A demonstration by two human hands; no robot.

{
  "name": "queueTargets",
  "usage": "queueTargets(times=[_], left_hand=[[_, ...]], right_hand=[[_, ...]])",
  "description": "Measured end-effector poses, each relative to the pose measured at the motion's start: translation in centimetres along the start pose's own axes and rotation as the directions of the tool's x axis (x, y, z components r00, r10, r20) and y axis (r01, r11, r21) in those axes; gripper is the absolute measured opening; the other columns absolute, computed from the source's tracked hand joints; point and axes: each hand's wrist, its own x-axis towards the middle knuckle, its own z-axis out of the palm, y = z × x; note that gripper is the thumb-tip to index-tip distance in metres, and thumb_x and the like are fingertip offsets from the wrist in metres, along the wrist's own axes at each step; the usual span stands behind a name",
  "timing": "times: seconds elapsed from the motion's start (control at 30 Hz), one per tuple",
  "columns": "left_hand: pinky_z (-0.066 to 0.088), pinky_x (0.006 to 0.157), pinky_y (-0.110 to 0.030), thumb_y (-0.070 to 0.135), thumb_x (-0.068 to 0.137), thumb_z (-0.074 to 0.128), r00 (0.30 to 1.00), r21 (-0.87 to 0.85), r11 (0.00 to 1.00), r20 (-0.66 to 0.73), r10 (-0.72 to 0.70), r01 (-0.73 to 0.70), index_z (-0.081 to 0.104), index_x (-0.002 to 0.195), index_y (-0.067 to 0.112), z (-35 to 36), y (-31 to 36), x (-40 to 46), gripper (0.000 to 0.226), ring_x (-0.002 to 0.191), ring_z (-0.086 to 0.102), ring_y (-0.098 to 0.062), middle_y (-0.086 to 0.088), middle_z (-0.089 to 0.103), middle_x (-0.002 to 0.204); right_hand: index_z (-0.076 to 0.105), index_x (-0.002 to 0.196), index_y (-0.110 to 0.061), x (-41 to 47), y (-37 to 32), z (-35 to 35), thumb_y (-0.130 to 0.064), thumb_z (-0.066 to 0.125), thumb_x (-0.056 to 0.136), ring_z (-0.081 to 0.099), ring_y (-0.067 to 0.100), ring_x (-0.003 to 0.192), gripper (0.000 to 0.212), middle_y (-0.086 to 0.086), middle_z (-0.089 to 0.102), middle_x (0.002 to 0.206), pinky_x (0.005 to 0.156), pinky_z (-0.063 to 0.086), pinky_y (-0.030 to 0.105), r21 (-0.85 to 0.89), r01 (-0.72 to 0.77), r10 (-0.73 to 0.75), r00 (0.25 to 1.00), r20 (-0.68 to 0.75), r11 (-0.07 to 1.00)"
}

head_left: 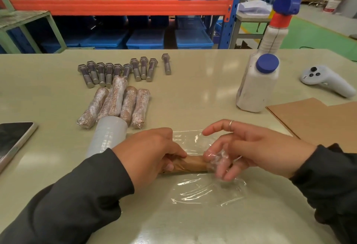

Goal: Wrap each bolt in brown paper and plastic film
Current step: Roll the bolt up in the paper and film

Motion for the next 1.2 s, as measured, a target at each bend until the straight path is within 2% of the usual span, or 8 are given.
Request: queueTargets(times=[0.27, 0.4, 0.67, 0.8, 0.87, 0.97, 1.07, 1.2], left_hand=[[0.034, 0.071, -0.009, 0.012, 0.086, 0.056, 0.997, -0.045, 0.998, -0.066, 0.031, -0.034, 0.033, 0.123, 0.057, 0.2, -0.2, -0.2, 0.063, 0.079, 0.042, 0.005, 0.020, 0.042, 0.084], [0.033, 0.059, -0.019, 0.010, 0.087, 0.051, 0.981, 0.096, 0.981, -0.087, 0.175, -0.166, 0.009, 0.122, 0.074, 0.1, -0.2, -0.2, 0.084, 0.068, 0.035, 0.000, 0.014, 0.031, 0.074], [0.014, 0.048, -0.019, 0.034, 0.091, 0.031, 0.984, 0.289, 0.942, 0.000, 0.179, -0.172, 0.021, 0.128, 0.067, 0.2, 0.6, 0.0, 0.051, 0.065, 0.021, 0.005, 0.017, 0.019, 0.076], [0.021, 0.053, -0.017, 0.031, 0.092, 0.031, 0.992, 0.309, 0.942, 0.050, 0.119, -0.128, 0.028, 0.129, 0.061, 0.2, 1.1, 0.1, 0.048, 0.072, 0.028, -0.005, 0.017, 0.019, 0.076], [0.036, 0.070, -0.020, 0.042, 0.088, 0.024, 0.996, 0.209, 0.975, 0.074, 0.055, -0.070, 0.043, 0.126, 0.047, 0.2, 1.1, 0.2, 0.042, 0.092, 0.042, -0.008, 0.019, 0.026, 0.079], [0.038, 0.075, -0.024, 0.042, 0.088, 0.027, 0.996, 0.176, 0.982, 0.052, 0.066, -0.074, 0.048, 0.124, 0.042, 0.2, 1.3, 0.2, 0.041, 0.099, 0.048, -0.010, 0.016, 0.032, 0.084], [0.036, 0.067, -0.024, 0.038, 0.090, 0.027, 0.994, 0.197, 0.975, -0.006, 0.107, -0.104, 0.046, 0.122, 0.046, 0.6, 0.8, -0.1, 0.039, 0.091, 0.050, -0.007, 0.010, 0.037, 0.090], [0.032, 0.063, -0.012, 0.020, 0.094, 0.041, 0.990, 0.119, 0.985, -0.044, 0.131, -0.125, 0.043, 0.125, 0.053, 0.8, 0.3, -0.1, 0.046, 0.081, 0.041, 0.004, 0.016, 0.030, 0.079]], right_hand=[[0.041, 0.119, -0.050, 0.9, 0.9, 2.2, -0.002, 0.075, 0.074, 0.066, 0.019, 0.053, 0.074, -0.008, 0.062, 0.087, 0.047, 0.050, 0.020, -0.261, 0.080, -0.104, 0.992, -0.078, 0.962], [0.026, 0.122, -0.058, 1.6, 1.5, 3.7, -0.026, 0.080, 0.069, 0.058, -0.003, 0.053, 0.083, -0.012, 0.057, 0.081, 0.051, 0.041, 0.008, -0.661, 0.087, -0.307, 0.925, -0.225, 0.746], [-0.009, 0.140, -0.050, 1.3, 1.4, 5.1, -0.042, 0.070, 0.076, 0.051, 0.001, 0.069, 0.103, -0.018, 0.050, 0.091, 0.059, 0.037, 0.010, -0.858, -0.026, -0.342, 0.911, -0.232, 0.514], [0.021, 0.136, -0.046, 0.4, -0.1, 3.0, -0.021, 0.069, 0.079, 0.063, 0.005, 0.057, 0.079, -0.013, 0.066, 0.089, 0.056, 0.048, 0.014, -0.428, 0.078, -0.173, 0.967, -0.186, 0.900], [0.048, 0.121, -0.034, -0.2, -1.0, 1.5, -0.022, 0.063, 0.079, 0.065, 0.015, 0.053, 0.046, -0.006, 0.072, 0.085, 0.047, 0.050, 0.021, -0.259, 0.106, -0.167, 0.960, -0.225, 0.960], [0.061, 0.099, -0.032, -0.7, -1.1, -0.9, -0.025, 0.060, 0.085, 0.062, 0.007, 0.052, 0.015, -0.011, 0.070, 0.075, 0.050, 0.049, 0.018, -0.570, 0.001, -0.265, 0.886, -0.380, 0.822], [0.054, 0.090, -0.044, -1.1, -0.6, -1.9, -0.026, 0.063, 0.082, 0.057, -0.004, 0.072, 0.022, -0.022, 0.060, 0.087, 0.066, 0.043, 0.011, -0.858, -0.192, -0.061, 0.966, -0.250, 0.476], [0.054, 0.090, -0.040, -0.3, 0.1, -0.9, -0.012, 0.063, 0.079, 0.057, -0.004, 0.072, 0.032, -0.019, 0.059, 0.081, 0.069, 0.045, 0.011, -0.824, -0.133, -0.013, 0.986, -0.167, 0.551]])
